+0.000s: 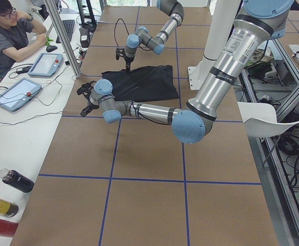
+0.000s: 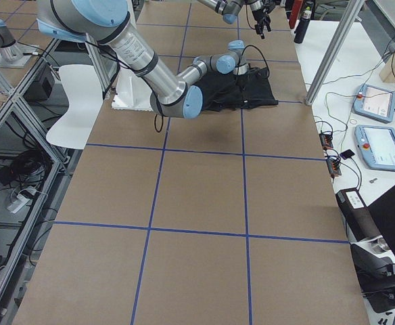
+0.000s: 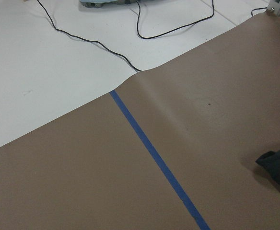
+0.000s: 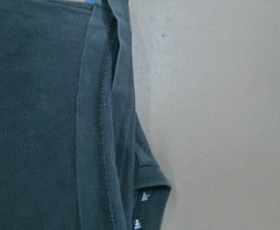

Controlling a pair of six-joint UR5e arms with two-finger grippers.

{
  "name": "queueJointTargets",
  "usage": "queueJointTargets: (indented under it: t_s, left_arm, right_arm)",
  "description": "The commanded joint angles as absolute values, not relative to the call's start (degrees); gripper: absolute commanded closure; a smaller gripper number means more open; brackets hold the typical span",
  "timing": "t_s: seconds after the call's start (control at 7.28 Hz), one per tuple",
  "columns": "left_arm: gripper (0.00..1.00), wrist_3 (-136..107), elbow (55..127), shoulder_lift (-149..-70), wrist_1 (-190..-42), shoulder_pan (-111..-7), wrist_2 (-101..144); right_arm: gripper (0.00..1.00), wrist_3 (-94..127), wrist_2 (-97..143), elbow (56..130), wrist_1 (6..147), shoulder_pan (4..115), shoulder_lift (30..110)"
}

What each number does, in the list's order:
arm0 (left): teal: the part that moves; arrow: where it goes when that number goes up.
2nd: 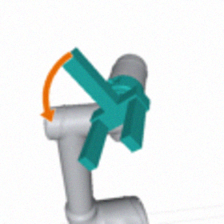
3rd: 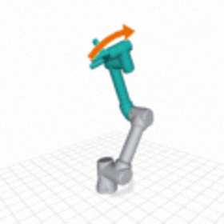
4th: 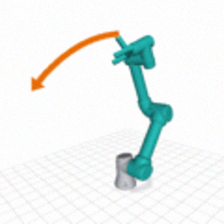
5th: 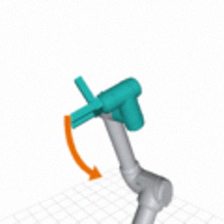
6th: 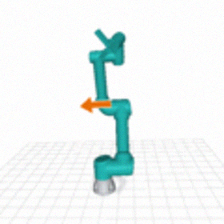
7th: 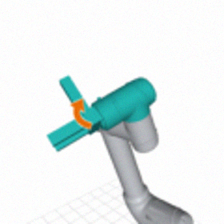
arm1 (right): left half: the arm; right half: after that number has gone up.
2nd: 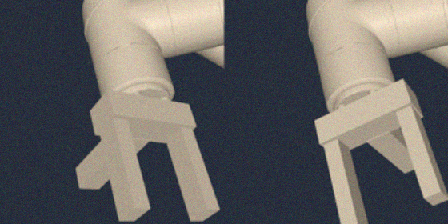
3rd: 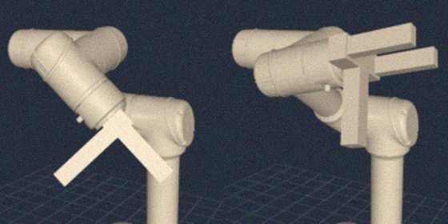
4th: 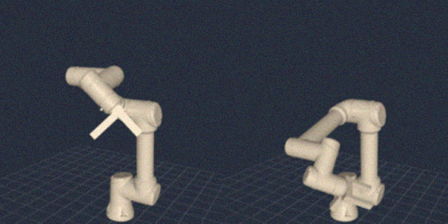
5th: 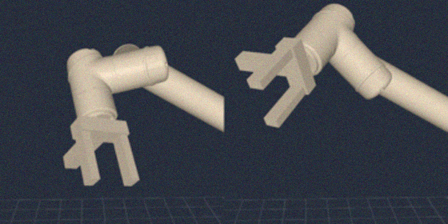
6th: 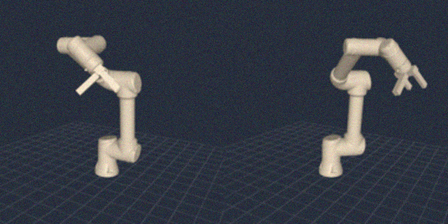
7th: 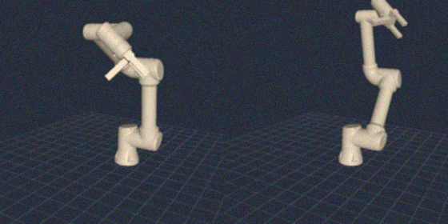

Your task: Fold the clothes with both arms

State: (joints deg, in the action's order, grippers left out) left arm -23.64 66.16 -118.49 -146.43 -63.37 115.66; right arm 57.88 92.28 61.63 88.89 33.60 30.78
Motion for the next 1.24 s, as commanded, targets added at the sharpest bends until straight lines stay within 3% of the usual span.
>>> queueJointTargets:
  t_s: [0.0, 1.1]
  left_arm:
    - [0.00, -23.6, 66.1, -118.6, -146.4, -63.4, 115.7]
    - [0.00, -23.6, 66.0, -118.8, -146.2, -63.0, 115.7]
  right_arm:
    - [0.00, 58.5, 92.8, 61.4, 88.9, 33.0, 29.5]
    - [0.00, 54.9, 92.4, 59.2, 90.7, 33.6, 29.8]
